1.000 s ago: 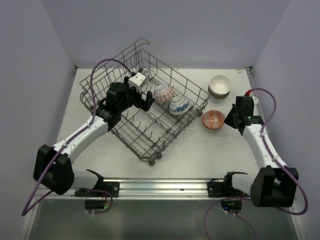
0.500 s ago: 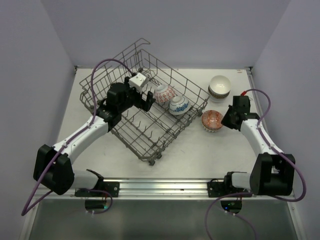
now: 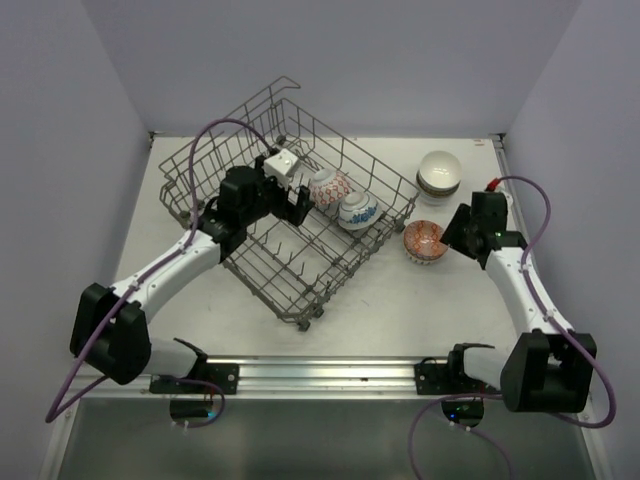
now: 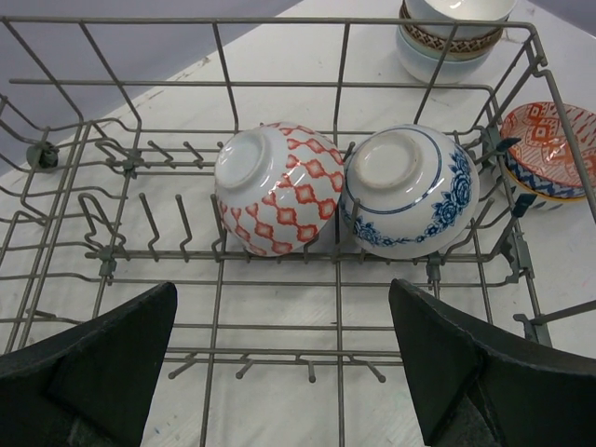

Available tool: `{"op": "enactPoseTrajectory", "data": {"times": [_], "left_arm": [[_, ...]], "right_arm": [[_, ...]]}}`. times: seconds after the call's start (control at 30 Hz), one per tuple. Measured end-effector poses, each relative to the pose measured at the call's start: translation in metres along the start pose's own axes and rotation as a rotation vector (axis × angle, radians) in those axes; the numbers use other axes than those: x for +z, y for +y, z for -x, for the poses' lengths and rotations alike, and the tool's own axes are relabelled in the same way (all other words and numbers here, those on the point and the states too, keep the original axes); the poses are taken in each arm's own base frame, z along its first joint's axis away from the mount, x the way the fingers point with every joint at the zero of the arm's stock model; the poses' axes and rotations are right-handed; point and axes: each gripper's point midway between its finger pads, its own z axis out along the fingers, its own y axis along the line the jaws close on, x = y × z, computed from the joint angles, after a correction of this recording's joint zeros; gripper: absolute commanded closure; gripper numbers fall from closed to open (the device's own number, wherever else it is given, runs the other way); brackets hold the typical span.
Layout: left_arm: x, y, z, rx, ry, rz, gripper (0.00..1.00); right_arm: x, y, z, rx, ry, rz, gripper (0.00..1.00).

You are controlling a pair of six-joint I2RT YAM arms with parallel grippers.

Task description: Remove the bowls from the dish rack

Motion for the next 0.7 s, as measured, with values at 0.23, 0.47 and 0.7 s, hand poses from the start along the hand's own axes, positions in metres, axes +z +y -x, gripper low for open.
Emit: {"op": "enactPoseTrajectory", "data": {"times": [0.23,0.47,0.7], "left_arm": [[0.037,0.01,-0.015,0.05,0.1,0.002,0.0],[0.069,0.029,0.027,0.257,0.123,0.026,0.0],[0.091,0.024,-0.014,0.406,0.257,-0.064,0.0]], "right_arm": [[-0.019,0.011,0.013,0.001,-0.066,0.072,0.38],[-0.02,0.023,0.012,-0.001,-0.058,0.136,0.35],[-0.022,0.035,0.012,-0.004,-0.049,0.2,0.34]]}}
